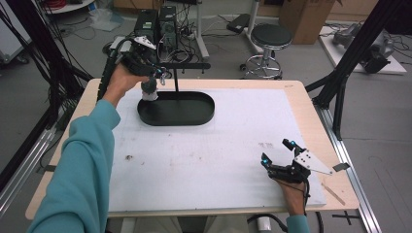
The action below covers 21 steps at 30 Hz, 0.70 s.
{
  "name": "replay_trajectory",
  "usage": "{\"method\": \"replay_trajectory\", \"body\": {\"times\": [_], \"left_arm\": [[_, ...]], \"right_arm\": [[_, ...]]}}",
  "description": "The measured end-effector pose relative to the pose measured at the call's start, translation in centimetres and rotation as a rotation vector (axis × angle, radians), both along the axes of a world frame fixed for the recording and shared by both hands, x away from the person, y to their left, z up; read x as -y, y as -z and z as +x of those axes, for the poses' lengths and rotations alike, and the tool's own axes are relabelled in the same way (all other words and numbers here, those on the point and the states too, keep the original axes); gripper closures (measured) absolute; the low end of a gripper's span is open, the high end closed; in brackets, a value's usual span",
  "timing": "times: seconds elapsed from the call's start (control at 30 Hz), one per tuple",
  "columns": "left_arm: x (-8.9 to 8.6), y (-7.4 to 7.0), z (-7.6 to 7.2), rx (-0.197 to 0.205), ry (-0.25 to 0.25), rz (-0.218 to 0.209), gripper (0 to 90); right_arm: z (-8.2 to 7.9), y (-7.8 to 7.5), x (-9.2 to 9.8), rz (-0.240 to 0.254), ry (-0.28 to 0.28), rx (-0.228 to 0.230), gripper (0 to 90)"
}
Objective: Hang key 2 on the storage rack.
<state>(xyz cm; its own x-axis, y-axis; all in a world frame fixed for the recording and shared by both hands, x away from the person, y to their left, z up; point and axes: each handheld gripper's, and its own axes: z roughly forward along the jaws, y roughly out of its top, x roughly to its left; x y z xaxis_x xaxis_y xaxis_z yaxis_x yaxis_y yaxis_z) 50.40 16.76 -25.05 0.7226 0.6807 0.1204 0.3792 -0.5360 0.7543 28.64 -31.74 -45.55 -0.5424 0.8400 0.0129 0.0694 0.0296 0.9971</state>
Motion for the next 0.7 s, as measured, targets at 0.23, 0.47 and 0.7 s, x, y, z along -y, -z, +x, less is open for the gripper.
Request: {"method": "replay_trajectory", "body": {"times": [0.23,0.47,0.7], "left_arm": [[0.52,0.68,0.55,-0.012,0.006,0.018,88.5],[0.41,0.89,0.80,-0.015,-0.006,0.014,88.5],[0.12,0.91,0.99,-0.019,-0.011,0.009,88.5]], "right_arm": [[0.02,0.01,0.01,0.001,-0.002,0.001,1.9],[0.02,0.01,0.01,0.001,-0.002,0.000,1.9],[0.00,0.00,0.02,0.000,-0.002,-0.003,1.9]]}}
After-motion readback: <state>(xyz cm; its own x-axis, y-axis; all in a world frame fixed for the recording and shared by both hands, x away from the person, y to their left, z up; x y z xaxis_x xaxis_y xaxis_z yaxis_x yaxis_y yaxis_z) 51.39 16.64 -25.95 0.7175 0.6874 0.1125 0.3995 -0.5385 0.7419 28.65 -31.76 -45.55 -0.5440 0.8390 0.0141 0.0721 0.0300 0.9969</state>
